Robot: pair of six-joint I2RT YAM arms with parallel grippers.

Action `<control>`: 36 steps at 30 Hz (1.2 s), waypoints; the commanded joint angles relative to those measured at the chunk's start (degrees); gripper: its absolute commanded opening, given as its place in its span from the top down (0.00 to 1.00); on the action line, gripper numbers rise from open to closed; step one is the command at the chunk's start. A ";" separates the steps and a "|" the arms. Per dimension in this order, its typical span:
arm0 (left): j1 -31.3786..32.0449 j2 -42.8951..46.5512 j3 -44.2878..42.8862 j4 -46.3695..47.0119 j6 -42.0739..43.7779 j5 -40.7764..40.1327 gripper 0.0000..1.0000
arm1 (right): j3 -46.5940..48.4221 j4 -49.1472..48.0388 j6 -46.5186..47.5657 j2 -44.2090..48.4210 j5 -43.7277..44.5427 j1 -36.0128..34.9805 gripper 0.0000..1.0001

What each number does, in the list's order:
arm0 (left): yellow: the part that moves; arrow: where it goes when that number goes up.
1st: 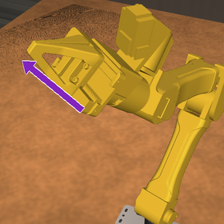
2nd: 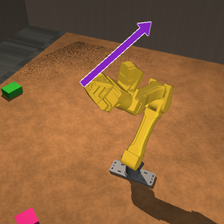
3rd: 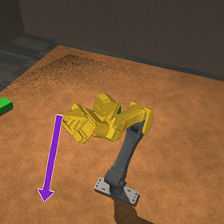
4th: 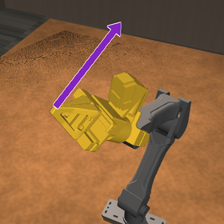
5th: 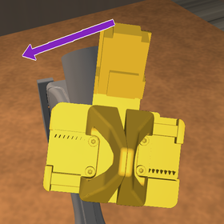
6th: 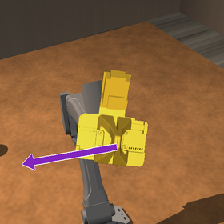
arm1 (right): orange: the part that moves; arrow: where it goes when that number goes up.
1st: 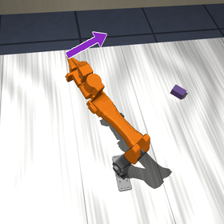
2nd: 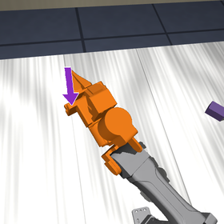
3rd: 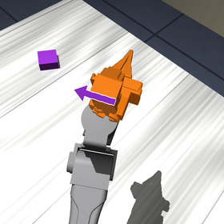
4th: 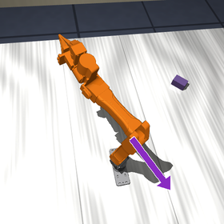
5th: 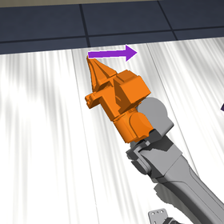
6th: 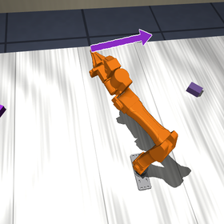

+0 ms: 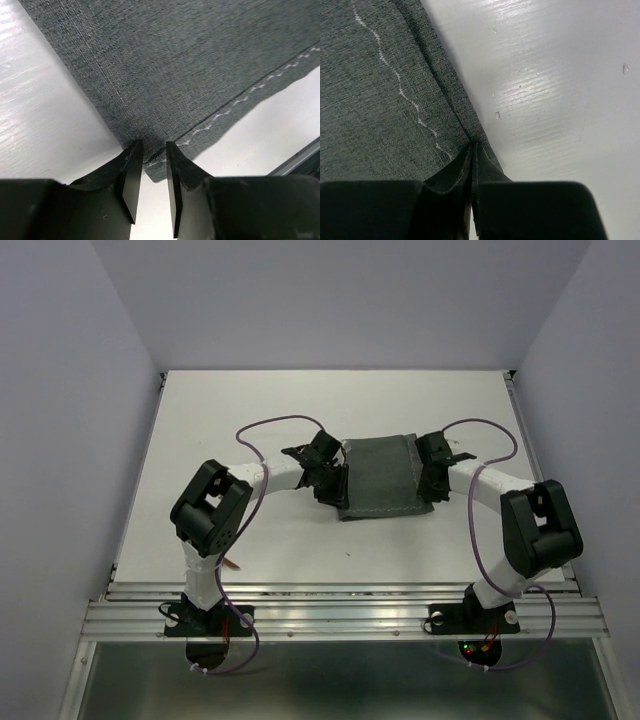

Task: Fold the napkin into a case and place the utensils inside
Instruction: Move the square-folded napkin to the center of the board.

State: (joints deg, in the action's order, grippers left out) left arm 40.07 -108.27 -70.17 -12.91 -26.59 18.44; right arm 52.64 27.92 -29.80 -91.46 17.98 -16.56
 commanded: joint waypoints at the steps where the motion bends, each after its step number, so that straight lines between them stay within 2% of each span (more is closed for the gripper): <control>1: 0.35 -0.98 1.87 1.04 1.10 0.72 0.64 | 1.41 -3.31 0.36 -1.52 0.31 0.12 0.98; 10: 0.44 1.82 6.10 2.36 0.75 0.55 0.65 | -5.53 -5.16 -1.31 0.49 -2.51 0.12 0.99; 17: 0.88 9.21 5.92 1.66 -0.13 0.11 0.65 | -5.80 -4.19 -1.14 2.60 -2.33 0.12 0.99; 20: 0.97 9.92 6.36 2.44 -0.57 1.51 0.70 | -5.18 -4.10 -0.96 2.25 -2.25 0.12 0.99; 27: 1.76 5.54 7.24 5.70 -1.80 5.12 0.78 | -4.66 -4.10 -1.40 1.64 -2.16 0.12 0.99; 36: 2.11 0.60 9.61 5.52 -0.31 4.16 0.80 | -5.80 -4.46 -1.49 2.34 -3.39 0.12 0.99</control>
State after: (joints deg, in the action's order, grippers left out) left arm 41.89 -107.04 -62.70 -6.37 -28.51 24.18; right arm 47.94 21.89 -30.74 -89.32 16.25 -16.56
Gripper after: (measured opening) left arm 0.203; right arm 0.016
